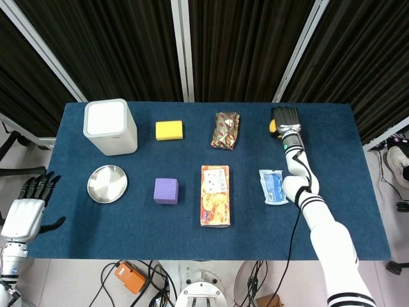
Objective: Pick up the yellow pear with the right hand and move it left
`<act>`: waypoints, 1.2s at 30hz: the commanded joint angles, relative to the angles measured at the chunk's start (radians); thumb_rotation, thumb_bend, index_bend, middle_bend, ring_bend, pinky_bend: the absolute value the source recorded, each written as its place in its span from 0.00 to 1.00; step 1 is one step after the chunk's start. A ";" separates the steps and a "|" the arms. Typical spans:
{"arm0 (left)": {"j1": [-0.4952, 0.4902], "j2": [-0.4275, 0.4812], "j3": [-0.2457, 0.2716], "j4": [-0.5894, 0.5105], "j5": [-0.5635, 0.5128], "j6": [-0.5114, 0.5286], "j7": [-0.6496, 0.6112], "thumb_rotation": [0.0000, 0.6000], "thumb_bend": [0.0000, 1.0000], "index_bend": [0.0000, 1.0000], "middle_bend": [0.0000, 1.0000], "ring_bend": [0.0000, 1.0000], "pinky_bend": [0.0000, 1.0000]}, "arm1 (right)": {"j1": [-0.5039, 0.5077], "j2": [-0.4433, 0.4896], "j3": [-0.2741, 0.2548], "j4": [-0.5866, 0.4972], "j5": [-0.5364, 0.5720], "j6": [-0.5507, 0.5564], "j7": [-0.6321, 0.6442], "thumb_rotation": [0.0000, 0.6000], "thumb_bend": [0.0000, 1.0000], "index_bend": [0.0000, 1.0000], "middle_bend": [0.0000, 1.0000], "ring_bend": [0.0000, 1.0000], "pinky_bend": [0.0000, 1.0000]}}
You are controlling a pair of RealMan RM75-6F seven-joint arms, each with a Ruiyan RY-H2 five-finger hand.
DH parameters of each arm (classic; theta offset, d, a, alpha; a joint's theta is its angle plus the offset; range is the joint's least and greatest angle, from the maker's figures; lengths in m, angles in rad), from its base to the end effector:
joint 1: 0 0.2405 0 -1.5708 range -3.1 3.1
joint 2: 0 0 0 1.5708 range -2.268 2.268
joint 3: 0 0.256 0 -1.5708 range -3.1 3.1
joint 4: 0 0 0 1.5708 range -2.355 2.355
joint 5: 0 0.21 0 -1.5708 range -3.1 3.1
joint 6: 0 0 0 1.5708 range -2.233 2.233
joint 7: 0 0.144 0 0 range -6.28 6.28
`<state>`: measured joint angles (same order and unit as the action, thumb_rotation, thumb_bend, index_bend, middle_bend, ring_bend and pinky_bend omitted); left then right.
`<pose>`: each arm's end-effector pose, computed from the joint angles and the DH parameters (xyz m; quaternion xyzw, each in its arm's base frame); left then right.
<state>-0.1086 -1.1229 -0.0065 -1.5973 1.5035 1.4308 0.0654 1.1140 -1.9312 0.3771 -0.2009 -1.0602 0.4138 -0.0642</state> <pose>-0.3157 0.1790 0.1462 -0.6324 -0.3837 -0.3449 0.5778 -0.1878 -0.5223 0.0123 0.6655 -0.3969 0.2557 0.5781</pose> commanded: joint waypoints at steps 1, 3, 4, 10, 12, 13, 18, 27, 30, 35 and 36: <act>0.002 0.001 0.001 0.000 0.004 0.005 -0.002 1.00 0.12 0.00 0.00 0.00 0.04 | -0.026 0.071 -0.024 -0.158 -0.066 0.126 0.080 1.00 0.45 0.71 0.56 0.61 0.61; 0.004 0.001 0.002 0.000 0.007 0.009 -0.005 1.00 0.12 0.00 0.00 0.00 0.04 | -0.048 0.116 -0.047 -0.279 -0.116 0.215 0.101 1.00 0.45 0.71 0.56 0.61 0.61; 0.005 0.002 0.002 0.000 0.008 0.011 -0.005 1.00 0.12 0.00 0.00 0.00 0.04 | -0.059 0.138 -0.055 -0.337 -0.134 0.249 0.104 1.00 0.45 0.71 0.56 0.61 0.61; 0.010 0.003 0.003 0.003 0.016 0.023 -0.011 1.00 0.12 0.00 0.00 0.00 0.04 | -0.118 0.243 -0.101 -0.695 -0.188 0.357 0.035 1.00 0.45 0.71 0.56 0.61 0.61; 0.013 0.003 0.003 0.004 0.017 0.029 -0.013 1.00 0.12 0.00 0.00 0.00 0.04 | -0.120 0.248 -0.109 -0.763 -0.185 0.358 0.000 1.00 0.45 0.71 0.56 0.61 0.60; 0.015 0.003 0.003 0.004 0.018 0.033 -0.014 1.00 0.12 0.00 0.00 0.00 0.04 | -0.118 0.245 -0.113 -0.787 -0.184 0.359 -0.019 1.00 0.45 0.71 0.56 0.61 0.60; 0.023 0.005 0.003 0.008 0.025 0.051 -0.024 1.00 0.12 0.00 0.00 0.00 0.04 | -0.100 0.215 -0.120 -0.818 -0.171 0.350 -0.083 1.00 0.45 0.71 0.56 0.61 0.60; 0.024 0.010 0.006 0.011 0.029 0.047 -0.040 1.00 0.12 0.00 0.00 0.00 0.04 | -0.058 0.125 -0.116 -0.727 -0.123 0.295 -0.132 1.00 0.45 0.63 0.56 0.59 0.57; 0.023 0.012 0.006 0.009 0.028 0.043 -0.040 1.00 0.12 0.00 0.00 0.00 0.04 | -0.047 0.110 -0.120 -0.706 -0.125 0.275 -0.124 1.00 0.45 0.51 0.56 0.56 0.52; 0.024 0.012 0.006 0.007 0.028 0.043 -0.037 1.00 0.12 0.00 0.00 0.00 0.04 | -0.046 0.108 -0.126 -0.705 -0.157 0.274 -0.060 1.00 0.45 0.19 0.47 0.43 0.44; 0.023 0.012 0.006 0.006 0.027 0.042 -0.037 1.00 0.12 0.00 0.00 0.00 0.04 | -0.046 0.110 -0.129 -0.702 -0.163 0.271 -0.047 1.00 0.45 0.14 0.44 0.40 0.42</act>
<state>-0.0853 -1.1107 -0.0008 -1.5910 1.5310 1.4733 0.0282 1.0675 -1.8222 0.2532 -0.9056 -1.2100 0.6877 -0.1312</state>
